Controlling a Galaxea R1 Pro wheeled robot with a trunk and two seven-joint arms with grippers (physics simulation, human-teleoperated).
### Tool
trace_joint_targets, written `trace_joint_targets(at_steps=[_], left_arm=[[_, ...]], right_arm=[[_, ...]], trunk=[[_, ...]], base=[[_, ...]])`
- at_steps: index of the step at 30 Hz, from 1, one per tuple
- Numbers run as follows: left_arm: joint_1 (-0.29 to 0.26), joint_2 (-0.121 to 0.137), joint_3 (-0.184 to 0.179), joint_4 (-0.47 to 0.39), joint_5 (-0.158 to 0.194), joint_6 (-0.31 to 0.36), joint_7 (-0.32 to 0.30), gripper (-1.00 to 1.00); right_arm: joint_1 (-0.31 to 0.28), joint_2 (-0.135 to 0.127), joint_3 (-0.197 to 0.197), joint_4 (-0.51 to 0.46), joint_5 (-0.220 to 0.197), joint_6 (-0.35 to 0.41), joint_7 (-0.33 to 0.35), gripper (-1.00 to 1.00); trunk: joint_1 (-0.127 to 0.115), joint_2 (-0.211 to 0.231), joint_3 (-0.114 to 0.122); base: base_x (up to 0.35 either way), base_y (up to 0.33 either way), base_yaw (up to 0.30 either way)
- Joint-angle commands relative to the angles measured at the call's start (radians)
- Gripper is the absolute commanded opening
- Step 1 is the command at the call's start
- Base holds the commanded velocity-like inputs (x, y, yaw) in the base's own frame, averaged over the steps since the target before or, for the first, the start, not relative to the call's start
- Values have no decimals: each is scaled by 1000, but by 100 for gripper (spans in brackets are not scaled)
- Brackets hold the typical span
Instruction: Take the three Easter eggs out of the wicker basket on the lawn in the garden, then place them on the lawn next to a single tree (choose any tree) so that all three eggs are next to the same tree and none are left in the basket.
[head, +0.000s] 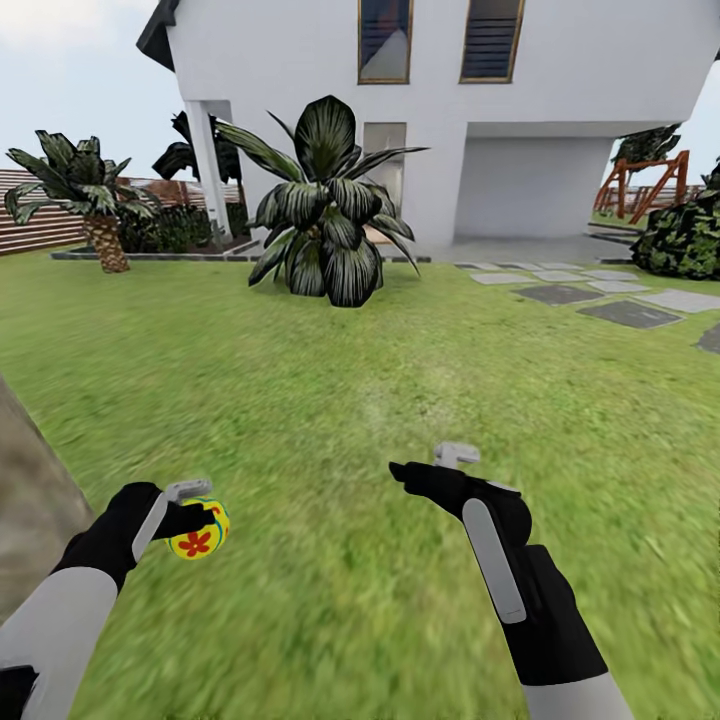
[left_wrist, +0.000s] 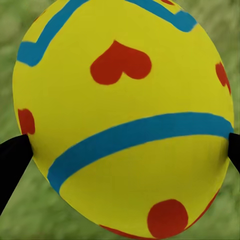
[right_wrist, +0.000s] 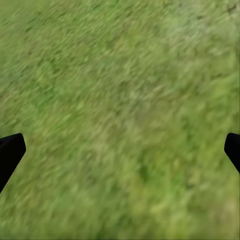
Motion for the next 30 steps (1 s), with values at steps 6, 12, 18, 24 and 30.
trace_joint_targets(at_steps=[6,12,18,24,30], left_arm=[[0,-1,2,-4,5,5,-7,-100],[1,-3,1,-4,5,5,-7,-100],[1,-3,1,-5,5,4,-8,-100],[1,-3,1,-5,5,4,-8,-100],[1,-3,0,-5,5,4,-8,-100]], right_arm=[[-1,0,1,-1,-11,2,-10,100],[-1,0,1,-1,-11,3,-10,100],[-1,0,1,-1,-11,3,-10,100],[-1,0,1,-2,-11,3,-10,100],[-1,0,0,-2,-11,3,-10,100]], trunk=[[2,-2,-24],[5,-3,-48],[8,-5,-71],[11,-6,-94],[13,-8,-117]], base=[[0,0,0],[0,0,0],[0,0,0],[0,0,0],[0,0,0]])
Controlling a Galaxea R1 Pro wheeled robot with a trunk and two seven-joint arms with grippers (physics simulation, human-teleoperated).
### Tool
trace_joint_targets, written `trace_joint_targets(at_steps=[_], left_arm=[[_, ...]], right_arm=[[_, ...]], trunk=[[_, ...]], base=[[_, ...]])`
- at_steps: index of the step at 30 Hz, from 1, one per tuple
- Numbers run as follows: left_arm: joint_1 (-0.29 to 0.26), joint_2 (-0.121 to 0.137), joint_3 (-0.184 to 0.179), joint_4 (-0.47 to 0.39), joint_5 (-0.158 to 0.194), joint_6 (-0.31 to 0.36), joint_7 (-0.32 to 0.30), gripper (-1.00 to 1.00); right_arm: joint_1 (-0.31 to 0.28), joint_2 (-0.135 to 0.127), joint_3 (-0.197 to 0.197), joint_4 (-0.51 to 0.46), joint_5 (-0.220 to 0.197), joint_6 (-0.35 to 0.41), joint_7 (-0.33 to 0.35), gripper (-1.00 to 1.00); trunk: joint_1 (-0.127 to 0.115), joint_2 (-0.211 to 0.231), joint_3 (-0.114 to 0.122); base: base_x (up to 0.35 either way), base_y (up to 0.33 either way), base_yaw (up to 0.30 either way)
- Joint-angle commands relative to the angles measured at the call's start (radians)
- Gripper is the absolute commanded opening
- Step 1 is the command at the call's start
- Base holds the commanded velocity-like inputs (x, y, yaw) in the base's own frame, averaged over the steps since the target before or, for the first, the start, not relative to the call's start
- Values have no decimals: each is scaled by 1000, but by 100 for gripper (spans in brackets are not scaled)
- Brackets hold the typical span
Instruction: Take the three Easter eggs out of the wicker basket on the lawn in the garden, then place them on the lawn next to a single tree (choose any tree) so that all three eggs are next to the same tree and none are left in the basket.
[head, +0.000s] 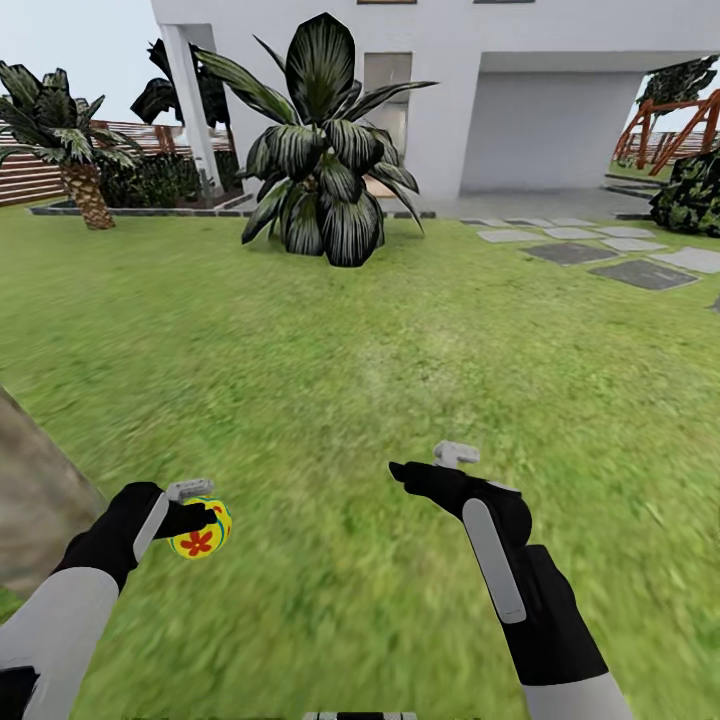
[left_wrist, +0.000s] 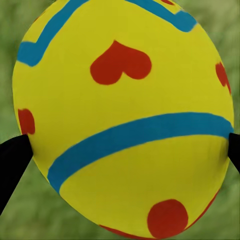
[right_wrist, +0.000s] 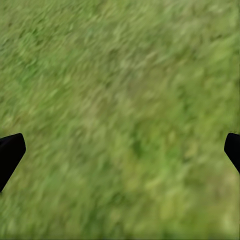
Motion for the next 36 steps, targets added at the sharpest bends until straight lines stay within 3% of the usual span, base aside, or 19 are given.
trace_joint_targets(at_steps=[1,36], left_arm=[[0,0,2,-1,5,5,0,-100],[0,0,-1,-1,6,3,0,-100]], right_arm=[[-1,0,1,-1,-11,3,-10,100],[-1,0,-1,-1,-11,3,-10,100]], trunk=[[0,-1,-5],[16,-9,-140]], base=[[0,0,0],[0,0,0]])
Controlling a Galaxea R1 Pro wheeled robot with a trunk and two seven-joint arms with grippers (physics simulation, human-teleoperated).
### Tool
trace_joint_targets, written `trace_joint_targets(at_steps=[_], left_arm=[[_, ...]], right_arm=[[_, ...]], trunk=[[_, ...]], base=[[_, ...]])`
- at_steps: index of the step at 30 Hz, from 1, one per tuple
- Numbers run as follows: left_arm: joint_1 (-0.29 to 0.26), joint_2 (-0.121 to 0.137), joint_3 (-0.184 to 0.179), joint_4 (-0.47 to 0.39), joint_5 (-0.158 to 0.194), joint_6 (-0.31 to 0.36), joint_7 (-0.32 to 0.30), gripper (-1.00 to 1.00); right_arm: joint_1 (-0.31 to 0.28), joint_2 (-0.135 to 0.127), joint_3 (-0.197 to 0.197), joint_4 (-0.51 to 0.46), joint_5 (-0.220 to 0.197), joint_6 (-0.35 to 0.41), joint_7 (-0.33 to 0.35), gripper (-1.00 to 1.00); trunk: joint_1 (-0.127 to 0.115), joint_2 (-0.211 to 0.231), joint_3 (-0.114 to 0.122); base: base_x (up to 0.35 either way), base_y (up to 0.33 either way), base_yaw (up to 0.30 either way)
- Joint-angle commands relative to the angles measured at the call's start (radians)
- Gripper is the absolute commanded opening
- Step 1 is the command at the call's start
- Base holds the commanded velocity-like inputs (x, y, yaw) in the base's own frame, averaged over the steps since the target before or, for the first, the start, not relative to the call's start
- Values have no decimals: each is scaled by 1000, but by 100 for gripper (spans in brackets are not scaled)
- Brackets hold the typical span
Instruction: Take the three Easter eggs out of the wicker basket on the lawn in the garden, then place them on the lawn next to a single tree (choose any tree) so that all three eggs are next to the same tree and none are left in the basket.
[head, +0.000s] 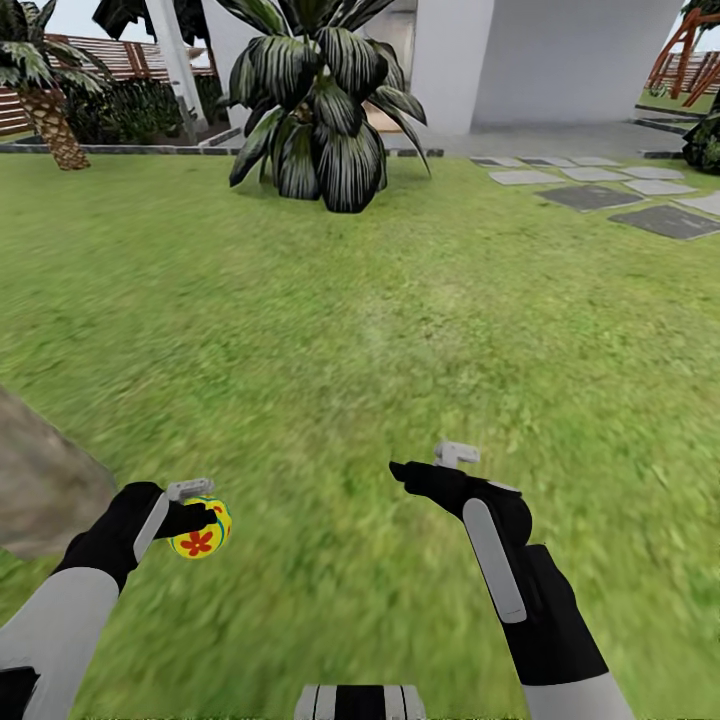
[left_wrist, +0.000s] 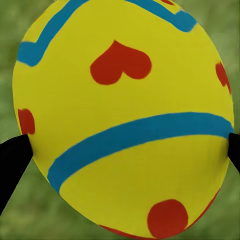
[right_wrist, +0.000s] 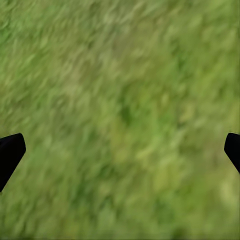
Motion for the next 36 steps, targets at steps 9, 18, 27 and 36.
trace_joint_targets(at_steps=[9,18,27,36], left_arm=[[-1,0,2,-1,5,5,0,-100],[0,0,2,-1,5,5,0,-100],[-1,0,3,-1,5,5,0,-100],[0,0,2,-1,5,4,0,-100]], right_arm=[[-1,0,1,-1,-11,3,-10,100],[-1,0,1,-1,-11,3,-10,100],[-1,0,1,-1,-11,3,-10,100],[-1,0,1,-1,-11,2,-10,100]], trunk=[[4,-2,-36],[8,-5,-71],[12,-7,-105],[16,-9,-140]], base=[[0,0,0],[0,0,0],[0,0,0],[0,0,0]])
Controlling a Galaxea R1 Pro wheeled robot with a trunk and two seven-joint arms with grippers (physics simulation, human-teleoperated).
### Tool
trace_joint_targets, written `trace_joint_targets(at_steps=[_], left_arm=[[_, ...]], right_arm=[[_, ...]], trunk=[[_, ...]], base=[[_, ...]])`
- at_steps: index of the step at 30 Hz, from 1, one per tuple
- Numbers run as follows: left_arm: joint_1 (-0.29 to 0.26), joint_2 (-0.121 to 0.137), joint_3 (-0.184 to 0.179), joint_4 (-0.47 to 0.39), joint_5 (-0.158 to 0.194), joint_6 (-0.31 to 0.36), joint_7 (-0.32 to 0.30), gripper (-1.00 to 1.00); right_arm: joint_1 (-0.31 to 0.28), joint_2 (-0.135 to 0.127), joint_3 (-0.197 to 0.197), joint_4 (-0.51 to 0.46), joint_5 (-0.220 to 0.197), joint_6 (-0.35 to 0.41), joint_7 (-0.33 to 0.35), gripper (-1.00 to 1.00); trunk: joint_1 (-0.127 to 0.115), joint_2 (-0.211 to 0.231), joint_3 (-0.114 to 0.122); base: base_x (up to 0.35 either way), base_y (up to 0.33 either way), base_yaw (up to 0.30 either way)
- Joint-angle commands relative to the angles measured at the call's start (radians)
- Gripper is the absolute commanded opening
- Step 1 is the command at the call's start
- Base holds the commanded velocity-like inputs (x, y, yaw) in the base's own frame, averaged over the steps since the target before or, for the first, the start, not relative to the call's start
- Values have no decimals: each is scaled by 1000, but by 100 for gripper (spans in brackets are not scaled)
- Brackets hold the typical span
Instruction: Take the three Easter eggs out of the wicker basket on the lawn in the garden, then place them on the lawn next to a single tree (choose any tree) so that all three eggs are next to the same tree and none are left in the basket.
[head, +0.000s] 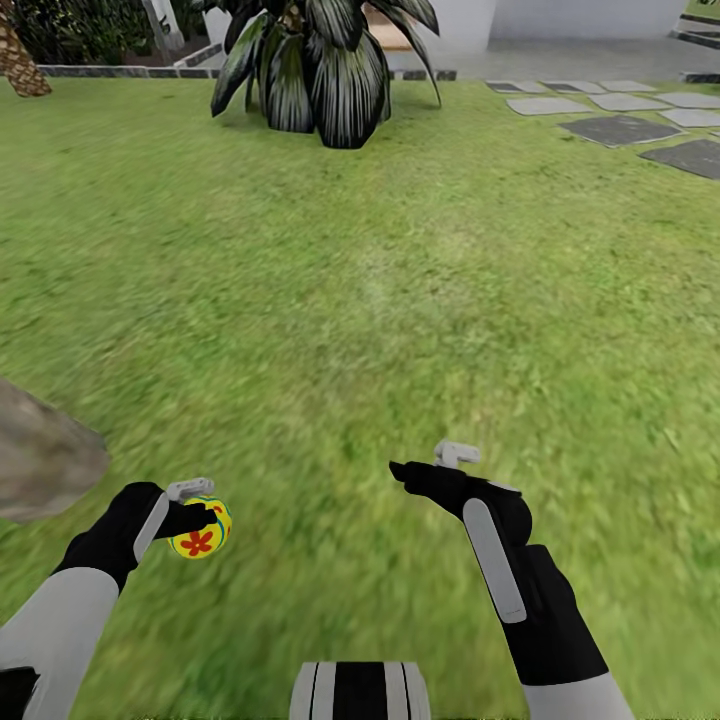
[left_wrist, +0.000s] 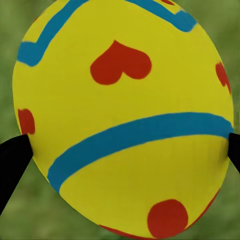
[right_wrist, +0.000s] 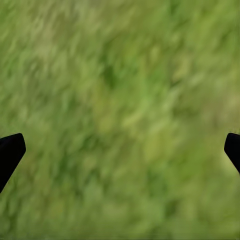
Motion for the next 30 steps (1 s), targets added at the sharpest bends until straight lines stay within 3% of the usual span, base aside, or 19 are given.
trace_joint_targets(at_steps=[1,23,30], left_arm=[[-1,0,2,-1,5,5,0,-100],[0,-1,2,-1,5,4,2,-100],[-1,-2,3,-1,5,-6,1,-100]], right_arm=[[-1,0,1,-1,-11,3,-10,100],[-1,0,1,-1,-11,3,-10,100],[-1,0,1,-1,-11,3,-10,100]], trunk=[[0,-1,-5],[10,-6,-90],[10,-6,-90]], base=[[0,0,0],[0,0,0],[0,0,0]])
